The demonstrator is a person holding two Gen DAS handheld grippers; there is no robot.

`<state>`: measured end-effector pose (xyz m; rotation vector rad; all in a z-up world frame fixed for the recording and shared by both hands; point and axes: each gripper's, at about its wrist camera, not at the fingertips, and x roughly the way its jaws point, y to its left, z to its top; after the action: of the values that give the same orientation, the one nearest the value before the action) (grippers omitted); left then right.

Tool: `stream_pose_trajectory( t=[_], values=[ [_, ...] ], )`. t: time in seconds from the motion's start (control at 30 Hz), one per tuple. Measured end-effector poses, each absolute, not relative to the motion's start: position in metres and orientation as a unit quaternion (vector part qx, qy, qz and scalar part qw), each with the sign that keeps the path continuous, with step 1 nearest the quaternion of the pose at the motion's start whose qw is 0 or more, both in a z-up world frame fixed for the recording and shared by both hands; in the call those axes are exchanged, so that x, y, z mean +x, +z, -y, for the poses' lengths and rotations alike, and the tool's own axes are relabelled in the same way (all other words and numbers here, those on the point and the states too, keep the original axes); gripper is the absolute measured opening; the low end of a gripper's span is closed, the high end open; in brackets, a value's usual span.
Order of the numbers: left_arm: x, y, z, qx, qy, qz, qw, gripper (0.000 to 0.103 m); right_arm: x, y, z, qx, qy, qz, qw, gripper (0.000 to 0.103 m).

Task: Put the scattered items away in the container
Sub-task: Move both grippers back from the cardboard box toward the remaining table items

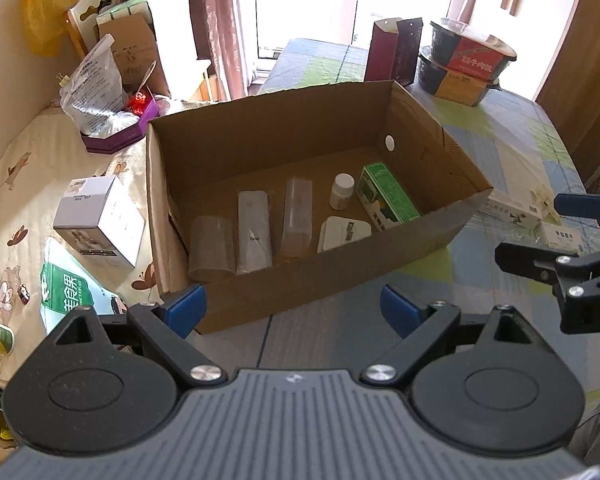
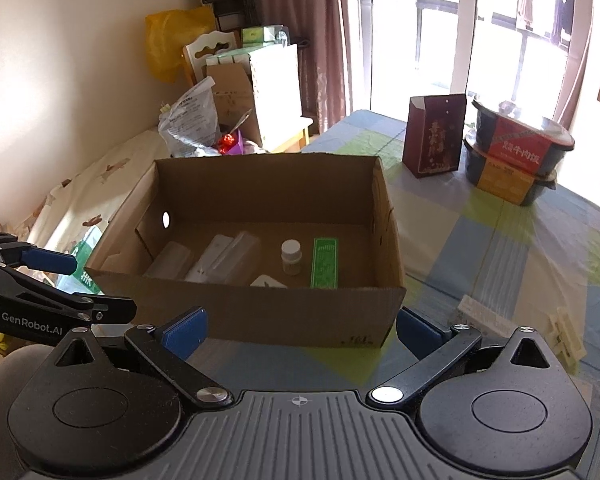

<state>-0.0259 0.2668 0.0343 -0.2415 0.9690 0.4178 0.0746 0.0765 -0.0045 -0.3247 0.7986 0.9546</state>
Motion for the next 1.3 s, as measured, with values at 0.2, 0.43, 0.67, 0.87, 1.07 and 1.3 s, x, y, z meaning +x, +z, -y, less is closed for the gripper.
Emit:
stream_pose_trajectory(
  t=[0.2, 0.43, 0.67, 0.87, 1.07, 1.3],
  values=[
    [-0.031, 0.035, -0.252, -0.123, 0.195, -0.457, 0.859, 0.092, 0.068, -0.007, -0.063, -0.141, 0.440, -0.381, 0.801, 0.103],
    [-0.030, 0.031, -0.238, -0.128, 0.189, -0.459, 0.859, 0.092, 0.065, -0.012, -0.043, -0.133, 0.429, -0.391, 0.803, 0.103],
    [-0.023, 0.025, -0.223, -0.124, 0.179, -0.465, 0.858, 0.092, 0.069, -0.016, -0.024, -0.119, 0.417, -0.401, 0.807, 0.103],
    [-0.018, 0.021, -0.215, -0.120, 0.174, -0.469, 0.858, 0.092, 0.072, -0.018, -0.009, -0.108, 0.411, -0.404, 0.810, 0.103],
    [-0.007, 0.011, -0.202, -0.113, 0.151, -0.475, 0.859, 0.092, 0.078, -0.023, 0.013, -0.090, 0.390, -0.412, 0.818, 0.103],
    [0.017, -0.007, -0.173, -0.098, 0.097, -0.485, 0.864, 0.092, 0.097, -0.041, 0.061, -0.082, 0.335, -0.436, 0.831, 0.103]
  ],
)
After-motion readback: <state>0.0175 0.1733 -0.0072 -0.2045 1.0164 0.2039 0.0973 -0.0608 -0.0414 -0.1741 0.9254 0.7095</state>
